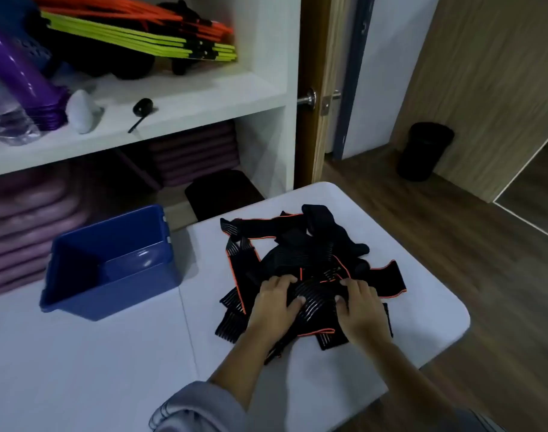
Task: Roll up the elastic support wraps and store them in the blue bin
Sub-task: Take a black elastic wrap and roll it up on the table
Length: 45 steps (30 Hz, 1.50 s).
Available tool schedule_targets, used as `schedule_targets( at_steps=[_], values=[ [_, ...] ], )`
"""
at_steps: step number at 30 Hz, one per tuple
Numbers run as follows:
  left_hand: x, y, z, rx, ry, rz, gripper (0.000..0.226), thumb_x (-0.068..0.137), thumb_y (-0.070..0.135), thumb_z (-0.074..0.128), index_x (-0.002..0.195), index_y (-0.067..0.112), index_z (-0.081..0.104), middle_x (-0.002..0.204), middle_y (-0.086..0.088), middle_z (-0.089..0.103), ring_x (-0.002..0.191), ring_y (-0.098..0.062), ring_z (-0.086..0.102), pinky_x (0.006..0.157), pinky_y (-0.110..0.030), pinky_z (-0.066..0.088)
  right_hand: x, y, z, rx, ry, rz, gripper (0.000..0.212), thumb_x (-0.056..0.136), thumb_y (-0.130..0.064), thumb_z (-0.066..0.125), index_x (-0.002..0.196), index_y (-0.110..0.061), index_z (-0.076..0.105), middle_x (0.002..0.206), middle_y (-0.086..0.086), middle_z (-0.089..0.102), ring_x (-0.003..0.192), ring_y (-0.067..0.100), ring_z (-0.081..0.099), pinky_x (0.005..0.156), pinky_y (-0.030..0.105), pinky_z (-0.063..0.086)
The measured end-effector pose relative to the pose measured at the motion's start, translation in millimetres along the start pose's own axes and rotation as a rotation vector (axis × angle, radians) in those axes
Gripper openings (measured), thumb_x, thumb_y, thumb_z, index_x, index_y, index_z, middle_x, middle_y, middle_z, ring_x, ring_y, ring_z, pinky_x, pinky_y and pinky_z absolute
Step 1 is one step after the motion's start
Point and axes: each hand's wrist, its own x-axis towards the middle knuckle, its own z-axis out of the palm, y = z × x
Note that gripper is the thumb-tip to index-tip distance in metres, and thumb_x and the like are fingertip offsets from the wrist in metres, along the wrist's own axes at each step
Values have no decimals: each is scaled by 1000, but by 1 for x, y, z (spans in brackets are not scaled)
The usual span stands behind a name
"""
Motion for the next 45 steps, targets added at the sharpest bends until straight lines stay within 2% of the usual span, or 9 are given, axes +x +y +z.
schedule_targets(
  at_steps=[6, 15, 19, 22, 29, 34, 39, 43, 45],
  values=[
    [25, 15, 21, 65, -35, -118, 53, 85, 43, 60, 131, 22, 44, 125, -5, 47, 117, -22, 45, 98, -41, 43, 6, 15, 2, 21, 22, 39, 32, 83, -24, 49, 107, -6, 60, 98, 11, 61, 86, 32, 57, 68, 35, 44],
    [24, 8, 29, 95, -72, -224, 18, 82, 34, 66, 92, 22, 57, 106, 4, 50, 108, -17, 43, 95, -39, 41, 24, 11, 3, 131, -1, 52, 29, 90, -20, 55, 117, -10, 55, 109, 7, 58, 97, 24, 50, 76, 29, 40],
    [23, 9, 20, -175, 3, -253, 14, 84, 22, 66, 76, 24, 54, 81, 7, 61, 82, -12, 57, 78, -22, 46, 32, 11, 4, 167, 10, 41, 28, 90, -18, 56, 117, -9, 56, 109, 6, 59, 97, 23, 52, 76, 27, 40],
    [22, 9, 4, -343, 153, -307, 10, 85, 15, 64, 80, 18, 56, 80, 7, 60, 77, -3, 56, 61, -4, 40, 41, 7, 3, 188, 3, 32, 27, 90, -17, 55, 116, -10, 56, 108, 6, 59, 98, 24, 53, 78, 31, 43],
    [11, -24, -30, -324, 366, -358, 16, 89, 4, 54, 93, 19, 60, 88, 8, 64, 82, -5, 57, 71, -15, 39, 80, -8, 11, 161, -77, 15, 35, 94, -23, 50, 127, -11, 48, 125, 8, 51, 115, 25, 46, 93, 37, 44],
    [-3, -58, -27, -229, 330, -469, 17, 90, 7, 53, 97, 18, 63, 89, 2, 66, 85, -16, 61, 66, -13, 39, 111, -10, 30, -13, -182, -94, 50, 93, -30, 51, 137, -11, 38, 139, 9, 42, 129, 28, 36, 102, 41, 39],
    [-6, -66, -19, -167, 280, -490, 12, 90, 16, 56, 98, 22, 64, 89, 4, 66, 87, -16, 62, 80, -27, 47, 134, -4, 39, -154, -379, 10, 63, 95, -38, 46, 145, -11, 21, 149, 11, 31, 138, 33, 24, 109, 47, 28],
    [-1, -58, -16, -106, 290, -391, 11, 87, 21, 61, 97, 23, 64, 82, 11, 61, 86, -15, 59, 84, -37, 50, 137, 2, 36, -126, -388, 18, 52, 90, -32, 58, 136, -13, 41, 131, 15, 43, 121, 33, 38, 98, 41, 37],
    [3, -51, -12, 60, 297, -313, 17, 85, 28, 61, 102, 25, 64, 93, 9, 61, 98, -18, 51, 88, -35, 41, 135, 4, 35, -75, -323, 18, 38, 87, -30, 63, 119, -11, 56, 118, 14, 51, 113, 32, 42, 91, 38, 39]
  ],
)
